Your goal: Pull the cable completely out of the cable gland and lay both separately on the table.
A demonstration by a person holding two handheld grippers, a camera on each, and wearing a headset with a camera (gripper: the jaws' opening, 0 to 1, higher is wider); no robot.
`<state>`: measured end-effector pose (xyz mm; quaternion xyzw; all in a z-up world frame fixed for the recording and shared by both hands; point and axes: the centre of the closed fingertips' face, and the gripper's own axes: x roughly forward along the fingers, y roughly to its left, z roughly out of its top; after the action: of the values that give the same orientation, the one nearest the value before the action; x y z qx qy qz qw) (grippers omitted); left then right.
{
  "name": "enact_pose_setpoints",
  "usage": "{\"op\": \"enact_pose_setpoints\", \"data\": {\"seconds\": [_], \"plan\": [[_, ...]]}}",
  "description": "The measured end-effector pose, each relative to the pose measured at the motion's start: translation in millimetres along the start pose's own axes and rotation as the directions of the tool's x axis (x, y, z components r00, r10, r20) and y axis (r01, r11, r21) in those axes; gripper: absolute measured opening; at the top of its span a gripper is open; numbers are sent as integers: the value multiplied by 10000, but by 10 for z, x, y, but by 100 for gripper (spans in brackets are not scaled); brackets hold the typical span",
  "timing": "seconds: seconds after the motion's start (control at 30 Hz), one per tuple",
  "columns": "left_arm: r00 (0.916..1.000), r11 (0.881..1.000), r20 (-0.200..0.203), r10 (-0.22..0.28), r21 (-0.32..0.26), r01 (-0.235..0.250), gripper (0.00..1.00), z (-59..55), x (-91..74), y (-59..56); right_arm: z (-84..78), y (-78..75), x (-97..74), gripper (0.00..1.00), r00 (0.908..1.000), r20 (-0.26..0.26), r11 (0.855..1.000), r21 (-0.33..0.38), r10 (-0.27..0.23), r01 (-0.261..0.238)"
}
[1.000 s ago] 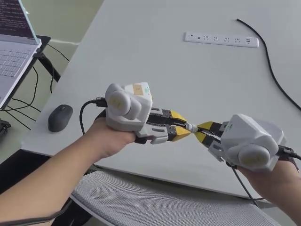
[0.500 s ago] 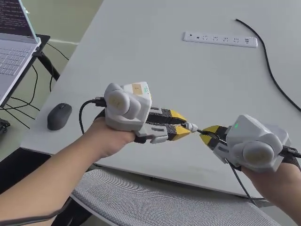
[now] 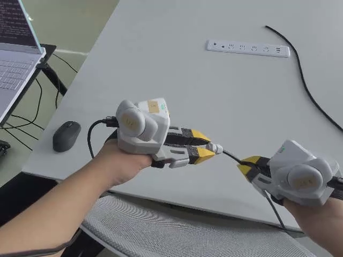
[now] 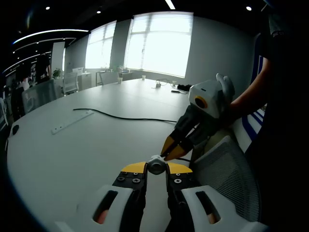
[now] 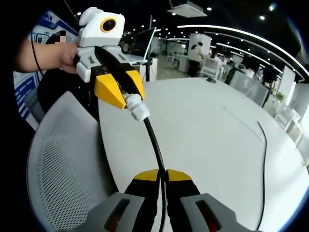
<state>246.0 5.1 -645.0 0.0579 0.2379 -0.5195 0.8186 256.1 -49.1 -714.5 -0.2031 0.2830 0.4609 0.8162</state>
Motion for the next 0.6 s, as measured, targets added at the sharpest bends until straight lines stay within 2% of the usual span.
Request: {"op": "enact_pose_setpoints", "data": {"seconds": [0.37,0.6], "plan": [[9999,10000,-78,-94,17,94,15,-45,-4,-16,-3,-65,-49,0,9996,-102,9996,68,-268,269],[9998,9999,-99,-147,-59,147,15,-117,-20,25,52,-105,-28,0,9992,-169,9990,259,-362,366]]}}
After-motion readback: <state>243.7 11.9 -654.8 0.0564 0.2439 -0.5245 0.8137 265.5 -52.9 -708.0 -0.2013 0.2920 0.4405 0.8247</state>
